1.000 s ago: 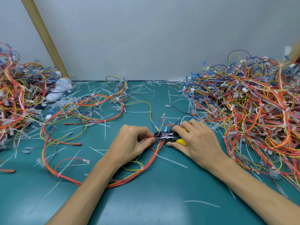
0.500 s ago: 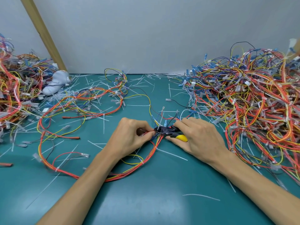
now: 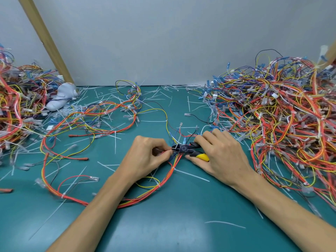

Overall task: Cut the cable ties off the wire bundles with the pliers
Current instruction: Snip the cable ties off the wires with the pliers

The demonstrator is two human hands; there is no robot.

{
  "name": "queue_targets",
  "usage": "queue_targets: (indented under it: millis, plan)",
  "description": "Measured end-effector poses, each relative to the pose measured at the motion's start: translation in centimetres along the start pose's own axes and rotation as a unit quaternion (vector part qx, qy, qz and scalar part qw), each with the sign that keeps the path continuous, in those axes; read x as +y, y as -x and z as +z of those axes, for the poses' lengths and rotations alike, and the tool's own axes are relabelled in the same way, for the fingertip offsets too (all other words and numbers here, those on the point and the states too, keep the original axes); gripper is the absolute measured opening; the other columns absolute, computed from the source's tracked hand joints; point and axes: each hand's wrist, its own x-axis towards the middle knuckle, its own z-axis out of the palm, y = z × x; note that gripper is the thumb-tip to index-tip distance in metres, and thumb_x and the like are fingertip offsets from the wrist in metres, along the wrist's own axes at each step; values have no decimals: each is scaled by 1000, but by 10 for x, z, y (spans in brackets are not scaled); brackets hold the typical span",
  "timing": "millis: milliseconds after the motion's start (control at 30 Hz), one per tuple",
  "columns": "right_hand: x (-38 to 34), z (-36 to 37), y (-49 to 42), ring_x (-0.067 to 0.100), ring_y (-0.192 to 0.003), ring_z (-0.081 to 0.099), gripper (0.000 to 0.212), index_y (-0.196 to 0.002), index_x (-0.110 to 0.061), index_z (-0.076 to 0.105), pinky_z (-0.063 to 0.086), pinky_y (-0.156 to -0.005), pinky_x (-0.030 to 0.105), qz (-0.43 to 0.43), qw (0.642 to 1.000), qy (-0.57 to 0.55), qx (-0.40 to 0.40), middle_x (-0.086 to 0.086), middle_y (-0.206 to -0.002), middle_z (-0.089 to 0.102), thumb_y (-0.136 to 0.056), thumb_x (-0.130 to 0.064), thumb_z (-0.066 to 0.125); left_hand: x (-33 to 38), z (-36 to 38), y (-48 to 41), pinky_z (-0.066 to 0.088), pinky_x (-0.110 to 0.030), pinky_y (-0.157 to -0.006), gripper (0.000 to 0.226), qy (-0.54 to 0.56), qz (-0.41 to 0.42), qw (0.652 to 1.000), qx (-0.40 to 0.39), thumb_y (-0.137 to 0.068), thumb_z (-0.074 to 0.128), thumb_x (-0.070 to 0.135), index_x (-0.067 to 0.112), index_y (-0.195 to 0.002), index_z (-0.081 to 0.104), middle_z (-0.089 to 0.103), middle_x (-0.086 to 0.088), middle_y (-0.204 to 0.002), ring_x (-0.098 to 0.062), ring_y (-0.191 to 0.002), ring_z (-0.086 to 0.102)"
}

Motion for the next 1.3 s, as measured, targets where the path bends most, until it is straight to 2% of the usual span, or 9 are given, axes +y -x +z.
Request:
queue_targets:
  millis: [100, 433, 600, 767, 933, 1133, 1300]
  plan:
    - [0, 0, 0, 27, -77, 54, 46, -92, -15, 62, 44, -68, 38, -9, 1000, -1, -4, 2, -81, 57, -91, -59, 47, -1, 0, 0, 40, -10, -56, 8, -1, 3, 1000, 6, -77, 77, 11, 17, -72, 76, 65, 6, -57, -5, -57, 59]
    - [0, -1, 1, 19, -66, 52, 40, -82, -20, 57, 39, -59, 30, -14, 999, -34, 11, -6, -71, 54, -90, -59, 51, -2, 0, -2, 36, -8, -54, 11, 17, -1, 1000, -9, -78, 76, 13, 17, -68, 72, 58, 11, -52, -3, -51, 53]
    - [1, -3, 2, 18, -64, 52, 39, -81, -20, 58, 38, -57, 29, -20, 999, -42, 18, -6, -70, 54, -88, -59, 57, -3, 1, -1, 43, -18, -53, 13, 7, 9, 1000, -10, -78, 74, 12, 17, -67, 70, 62, 6, -55, -12, -53, 57]
    - [0, -3, 3, 19, -64, 54, 40, -82, -21, 59, 41, -57, 30, -10, 998, -56, 10, -6, -71, 55, -89, -60, 53, -3, 1, -1, 45, -22, -54, 13, 2, 22, 1000, -9, -79, 73, 12, 16, -68, 69, 61, 7, -55, -12, -53, 55]
    - [-2, -1, 2, 20, -70, 54, 39, -84, -20, 60, 43, -61, 32, 8, 999, -49, 13, -5, -74, 56, -87, -60, 58, -4, 0, -1, 34, -10, -53, 10, -10, 36, 999, -10, -80, 75, 14, 15, -71, 70, 57, 8, -56, -5, -52, 49]
    - [-4, -3, 0, 22, -71, 52, 42, -85, -19, 58, 44, -62, 34, 6, 999, -44, -7, -4, -74, 55, -88, -60, 52, -2, -1, 1, 43, -17, -57, 10, 4, 40, 999, -4, -80, 76, 13, 17, -72, 72, 64, 6, -61, -9, -57, 56]
    - [-3, -8, -1, 21, -63, 59, 47, -76, -21, 54, 37, -49, 30, 24, 993, -91, -69, -8, -66, 55, -88, -65, 42, -3, -1, 0, 44, -20, -57, 8, -3, 42, 999, -4, -80, 77, 16, 16, -73, 73, 64, 5, -63, -8, -57, 55]
